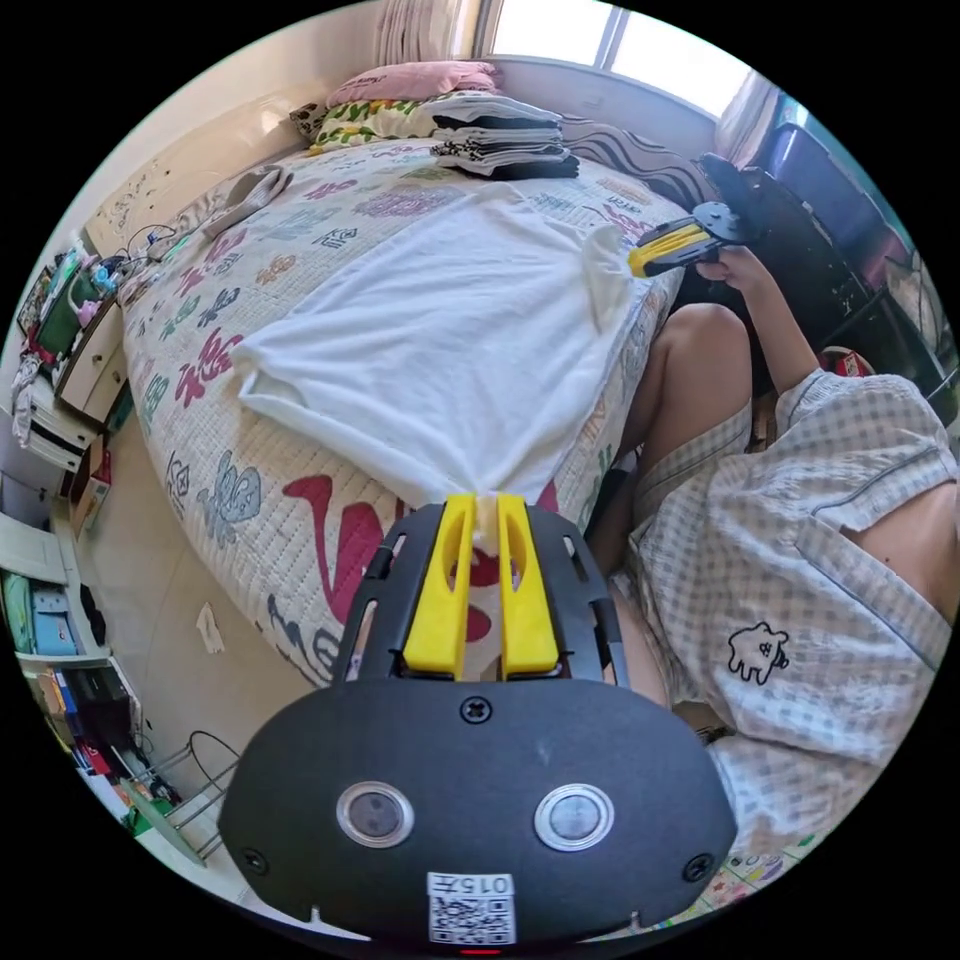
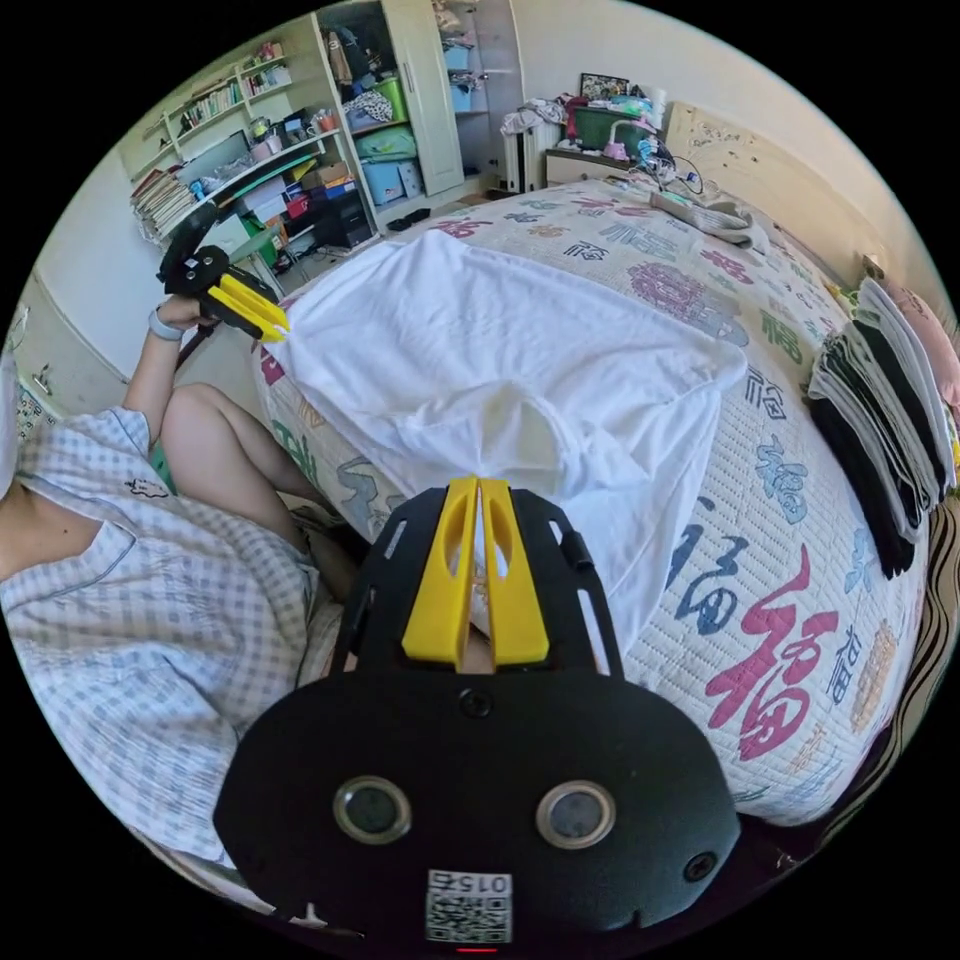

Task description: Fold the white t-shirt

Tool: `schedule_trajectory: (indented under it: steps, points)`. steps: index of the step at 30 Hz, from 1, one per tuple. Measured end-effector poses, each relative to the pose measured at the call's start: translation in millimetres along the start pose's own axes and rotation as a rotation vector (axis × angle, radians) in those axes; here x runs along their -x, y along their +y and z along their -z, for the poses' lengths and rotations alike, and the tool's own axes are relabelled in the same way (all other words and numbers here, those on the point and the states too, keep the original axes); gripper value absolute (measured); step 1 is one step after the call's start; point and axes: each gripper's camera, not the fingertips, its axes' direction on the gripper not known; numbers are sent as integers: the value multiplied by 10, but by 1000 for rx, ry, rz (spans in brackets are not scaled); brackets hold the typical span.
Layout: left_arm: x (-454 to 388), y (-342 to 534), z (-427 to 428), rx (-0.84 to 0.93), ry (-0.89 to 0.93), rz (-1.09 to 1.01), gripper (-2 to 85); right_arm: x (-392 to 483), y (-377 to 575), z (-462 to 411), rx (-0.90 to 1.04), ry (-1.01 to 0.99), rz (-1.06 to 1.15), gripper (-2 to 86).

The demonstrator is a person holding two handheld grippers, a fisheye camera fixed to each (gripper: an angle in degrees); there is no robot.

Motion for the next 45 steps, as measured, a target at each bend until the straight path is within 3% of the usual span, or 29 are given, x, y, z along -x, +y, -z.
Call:
schedule_trajectory:
  steps: [3,7,10,14,17,19,23,25,28,31,37,39,42,45]
  points:
    - [124,147,150,-42,32,39,24,27,72,55,-17,17,-51,-9]
    - [108,211,478,-252,34,35,37,77,85,378,-228,-25,-50,-2]
    - [8,52,509,-373,91,-42,47,80,-89,309,-242,-19,-24,2]
    - [0,-283,118,-218,131,-63,50,-38,-365,-113,10,-12,-73,-7]
    - [137,-331,-206,-58,87,-8,48,-43,-424,-103,15,-41,-78,-9]
    - [286,-187,-114,-95,145,42,43,-12,-503,100,-33,-13,-82,-9]
    - [488,196,248,-198,61,144,50,110,-877,529,-197,32,-20,-2]
    - [645,434,481,-324,80,210,65,254,-1385,644,-247,78,64,16]
    - [771,508,494,-329,70,261,83,504,-2224,500,-237,56,205,57]
    - [870,446,312,-254,103,274,97,735,-3156,128,-148,-8,299,79]
    - [1021,395,63,-197,206,267,100,904,-4601,-759,97,-16,261,86]
    - [1064,418,68,-216,235,263,97,914,-4860,-985,201,-18,254,86]
    - [1113,379,-31,-215,266,256,83,944,-5103,-1253,331,147,270,73]
    - [1141,391,-47,-228,242,241,23,953,-5232,-1310,361,118,281,23]
